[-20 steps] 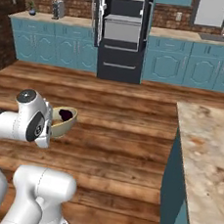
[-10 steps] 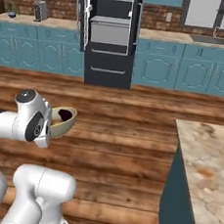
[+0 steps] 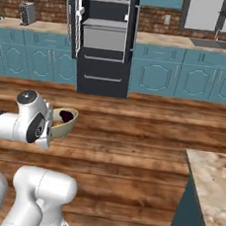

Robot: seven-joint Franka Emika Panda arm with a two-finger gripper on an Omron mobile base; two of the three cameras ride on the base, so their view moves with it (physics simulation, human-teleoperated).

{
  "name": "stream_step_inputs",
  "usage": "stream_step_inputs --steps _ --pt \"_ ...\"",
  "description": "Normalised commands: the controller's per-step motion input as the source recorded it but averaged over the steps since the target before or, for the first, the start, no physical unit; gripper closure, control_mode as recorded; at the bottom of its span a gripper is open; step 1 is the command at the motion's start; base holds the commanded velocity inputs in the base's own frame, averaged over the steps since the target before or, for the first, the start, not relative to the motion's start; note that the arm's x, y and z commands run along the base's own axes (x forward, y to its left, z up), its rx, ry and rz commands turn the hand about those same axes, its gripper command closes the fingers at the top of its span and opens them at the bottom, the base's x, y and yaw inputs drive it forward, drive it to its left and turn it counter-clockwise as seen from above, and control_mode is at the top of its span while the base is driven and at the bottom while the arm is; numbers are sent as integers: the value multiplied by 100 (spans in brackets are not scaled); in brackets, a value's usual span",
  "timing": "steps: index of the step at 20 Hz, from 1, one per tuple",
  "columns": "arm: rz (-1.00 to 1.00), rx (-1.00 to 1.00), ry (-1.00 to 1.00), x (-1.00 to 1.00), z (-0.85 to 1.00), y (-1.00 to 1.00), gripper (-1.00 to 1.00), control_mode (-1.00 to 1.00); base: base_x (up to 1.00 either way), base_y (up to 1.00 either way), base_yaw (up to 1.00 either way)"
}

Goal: Pick the chicken drumstick and eggplant from their plates and place them in the bowl. Then put the bowl in the fridge.

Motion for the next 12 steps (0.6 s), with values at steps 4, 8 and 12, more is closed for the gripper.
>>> stream_step_inputs --steps 4,8,12 --pt "0 0 0 0 0 0 100 100 85 52 -1" --pt "0 0 0 0 0 0 100 100 86 54 0" --pt "0 0 0 0 0 0 100 100 86 52 0"
